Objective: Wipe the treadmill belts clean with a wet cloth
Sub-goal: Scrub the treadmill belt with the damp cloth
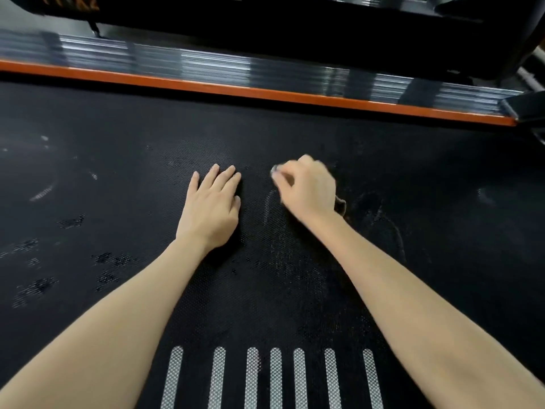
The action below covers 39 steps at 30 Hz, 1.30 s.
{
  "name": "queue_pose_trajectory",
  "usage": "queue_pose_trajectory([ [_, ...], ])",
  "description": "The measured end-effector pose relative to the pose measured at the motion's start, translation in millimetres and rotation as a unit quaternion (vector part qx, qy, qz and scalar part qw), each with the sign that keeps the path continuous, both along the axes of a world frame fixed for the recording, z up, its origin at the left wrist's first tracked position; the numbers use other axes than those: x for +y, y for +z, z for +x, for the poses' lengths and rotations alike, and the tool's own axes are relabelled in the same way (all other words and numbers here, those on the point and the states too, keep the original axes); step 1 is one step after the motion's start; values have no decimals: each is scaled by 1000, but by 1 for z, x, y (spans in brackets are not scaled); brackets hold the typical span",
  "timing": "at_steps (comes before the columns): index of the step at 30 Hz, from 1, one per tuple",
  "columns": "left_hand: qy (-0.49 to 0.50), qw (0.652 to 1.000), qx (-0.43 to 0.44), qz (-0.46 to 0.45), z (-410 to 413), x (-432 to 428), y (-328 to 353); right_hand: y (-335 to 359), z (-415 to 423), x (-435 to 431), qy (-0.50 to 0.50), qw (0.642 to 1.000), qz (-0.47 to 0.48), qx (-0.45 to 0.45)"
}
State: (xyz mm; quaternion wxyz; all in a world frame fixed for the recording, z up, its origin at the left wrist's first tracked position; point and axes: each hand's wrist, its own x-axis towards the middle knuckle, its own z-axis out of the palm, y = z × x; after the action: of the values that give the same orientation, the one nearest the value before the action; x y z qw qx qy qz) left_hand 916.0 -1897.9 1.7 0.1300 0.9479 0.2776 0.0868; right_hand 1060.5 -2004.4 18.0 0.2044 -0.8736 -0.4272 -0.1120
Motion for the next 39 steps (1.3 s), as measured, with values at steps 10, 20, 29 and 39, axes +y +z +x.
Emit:
queue_pose_trajectory([
  [10, 1, 1000, -17, -6, -1, 2, 0, 6, 3, -5, 78, 997, -24, -2],
  [20, -2, 1000, -20, 10, -3, 2, -2, 7, -55, -123, 287, 956, -15, 64],
  [29, 2, 1000, -8, 5, 0, 3, 1, -2, 63, -84, -80, 997, -15, 9],
  [39, -1, 996, 66, 54, 45, 51, 4, -5, 110, -59, -90, 996, 20, -6],
])
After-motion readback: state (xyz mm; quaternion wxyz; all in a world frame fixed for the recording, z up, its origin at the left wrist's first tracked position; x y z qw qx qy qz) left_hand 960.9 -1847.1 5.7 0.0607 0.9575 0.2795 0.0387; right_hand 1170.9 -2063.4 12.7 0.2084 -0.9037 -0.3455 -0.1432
